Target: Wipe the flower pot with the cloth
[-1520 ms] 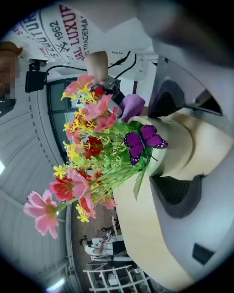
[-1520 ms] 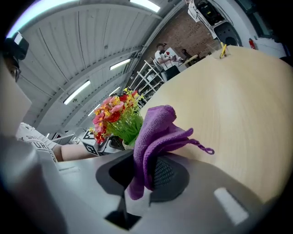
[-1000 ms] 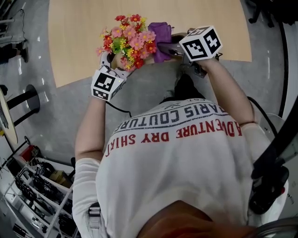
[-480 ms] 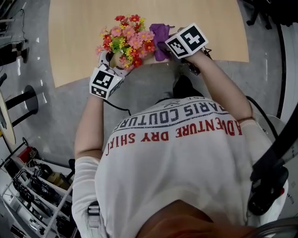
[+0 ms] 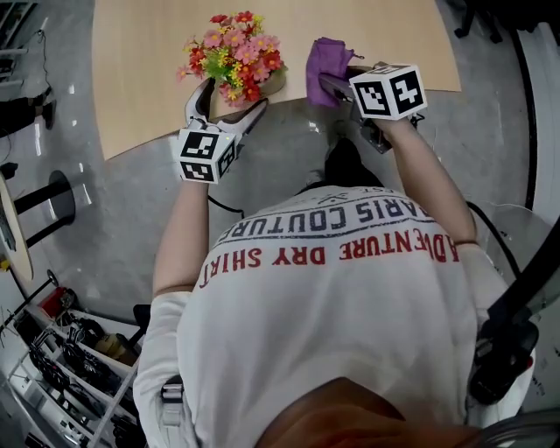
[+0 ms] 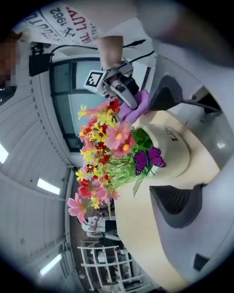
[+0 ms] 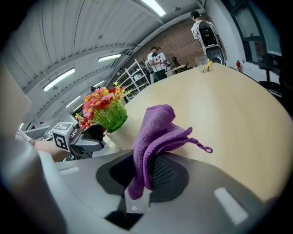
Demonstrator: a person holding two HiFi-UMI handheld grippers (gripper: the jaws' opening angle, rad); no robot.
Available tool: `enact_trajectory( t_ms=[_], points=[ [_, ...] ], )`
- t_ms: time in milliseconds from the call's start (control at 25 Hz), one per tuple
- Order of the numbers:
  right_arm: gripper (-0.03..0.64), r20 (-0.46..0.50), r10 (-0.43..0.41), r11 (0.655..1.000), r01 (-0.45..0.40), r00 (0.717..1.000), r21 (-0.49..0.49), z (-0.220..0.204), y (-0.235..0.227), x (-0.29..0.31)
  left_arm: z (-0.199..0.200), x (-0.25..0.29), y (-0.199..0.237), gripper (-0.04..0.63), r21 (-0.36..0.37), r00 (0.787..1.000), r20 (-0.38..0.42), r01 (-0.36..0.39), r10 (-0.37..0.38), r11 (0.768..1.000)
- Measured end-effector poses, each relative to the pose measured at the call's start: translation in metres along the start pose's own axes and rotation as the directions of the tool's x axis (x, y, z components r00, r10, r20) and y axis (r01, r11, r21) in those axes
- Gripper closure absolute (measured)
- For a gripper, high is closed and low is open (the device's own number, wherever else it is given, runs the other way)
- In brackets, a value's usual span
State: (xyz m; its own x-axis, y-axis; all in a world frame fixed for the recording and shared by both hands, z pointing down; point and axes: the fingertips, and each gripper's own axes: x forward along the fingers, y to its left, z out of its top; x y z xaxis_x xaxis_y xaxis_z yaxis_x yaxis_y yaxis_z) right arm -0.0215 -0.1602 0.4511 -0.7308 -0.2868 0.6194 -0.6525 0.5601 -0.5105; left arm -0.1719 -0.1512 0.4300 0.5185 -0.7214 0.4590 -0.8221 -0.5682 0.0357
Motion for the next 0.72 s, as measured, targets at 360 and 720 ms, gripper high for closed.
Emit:
enact_trajectory(
  t_ms=[360,720],
  points=[
    [0.552,0.031,-0.003,1.000,0.002,1.000,0.018,-0.029,0.003,-0.026,-0.008,0.029,-0.005,0.057,-0.217,0.945,0.009,-0.318,0.328,0.923],
    [0.552,0.052,0.003,1.000,-0.004,0.999,0.021,-0.032,0.011,-0.032,0.001,0.040,0.003,0.057,-0.211,0.840,-0.013,-0.533,0.543,0.820]
  ],
)
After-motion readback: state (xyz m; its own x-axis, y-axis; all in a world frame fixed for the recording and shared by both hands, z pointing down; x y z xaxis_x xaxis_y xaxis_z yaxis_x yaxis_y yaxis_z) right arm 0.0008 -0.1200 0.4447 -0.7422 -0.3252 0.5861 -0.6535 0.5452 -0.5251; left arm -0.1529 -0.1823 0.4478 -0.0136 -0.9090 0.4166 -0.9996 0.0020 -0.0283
